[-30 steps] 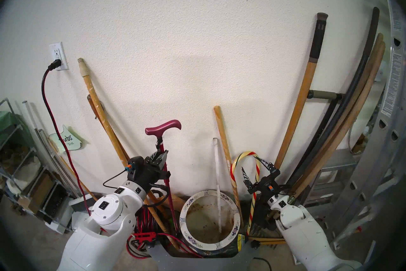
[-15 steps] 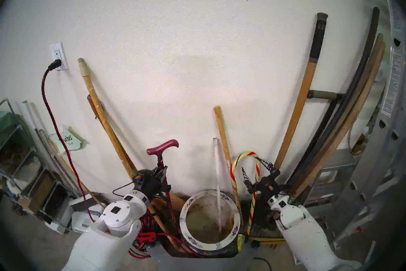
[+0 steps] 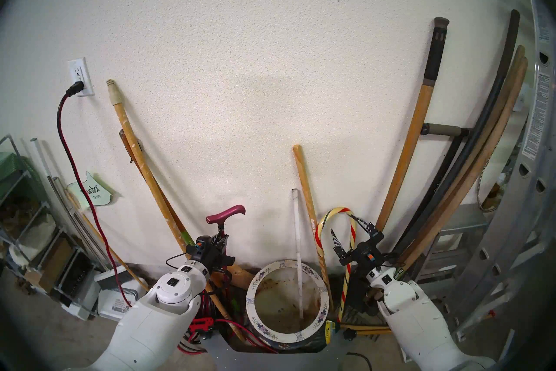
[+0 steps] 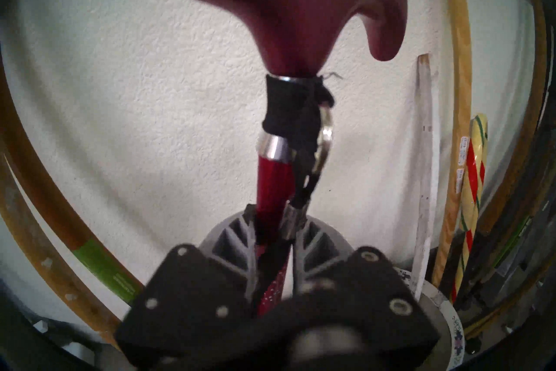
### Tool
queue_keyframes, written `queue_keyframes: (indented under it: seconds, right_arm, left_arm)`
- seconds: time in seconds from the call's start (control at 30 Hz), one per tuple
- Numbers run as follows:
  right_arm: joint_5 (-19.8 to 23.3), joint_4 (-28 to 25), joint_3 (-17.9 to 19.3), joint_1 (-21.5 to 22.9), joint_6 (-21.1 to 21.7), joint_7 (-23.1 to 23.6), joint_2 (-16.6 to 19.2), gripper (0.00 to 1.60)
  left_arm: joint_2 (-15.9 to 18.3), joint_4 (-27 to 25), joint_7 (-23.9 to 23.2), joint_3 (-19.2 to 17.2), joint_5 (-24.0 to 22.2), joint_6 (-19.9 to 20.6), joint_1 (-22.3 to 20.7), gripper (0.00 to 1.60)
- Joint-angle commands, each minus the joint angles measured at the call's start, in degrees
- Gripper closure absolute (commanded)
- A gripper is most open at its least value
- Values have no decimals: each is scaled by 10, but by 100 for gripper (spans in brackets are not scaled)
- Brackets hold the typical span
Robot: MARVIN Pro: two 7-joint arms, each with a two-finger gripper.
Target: Take wooden sticks or brooms out of the pot
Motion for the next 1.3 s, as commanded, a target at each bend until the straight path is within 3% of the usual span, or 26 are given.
queue_keyframes:
  seconds: [0.0,0.67,1.1,1.13,1.17,1.23,1.27]
  right_arm:
    - [1,-1,0,0,1,1,0,0]
    - [1,-1,0,0,1,1,0,0]
    - [1,-1,0,0,1,1,0,0]
    - [1,-1,0,0,1,1,0,0]
    - [1,-1,0,0,1,1,0,0]
    - [1,-1,0,0,1,1,0,0]
    - [1,-1,0,0,1,1,0,0]
  left_arm:
    - [-40,75,4,-3,-15,-8,-66,160]
    - [-74,245,30,-14,-31,-2,-167,160]
    - [-91,333,30,2,-26,-37,-213,160]
    - [-93,343,33,3,-24,-41,-215,147]
    - [-93,343,33,3,-24,-41,-215,147]
    - [-96,357,32,4,-24,-48,-220,66]
    - [-98,364,33,4,-24,-52,-223,0]
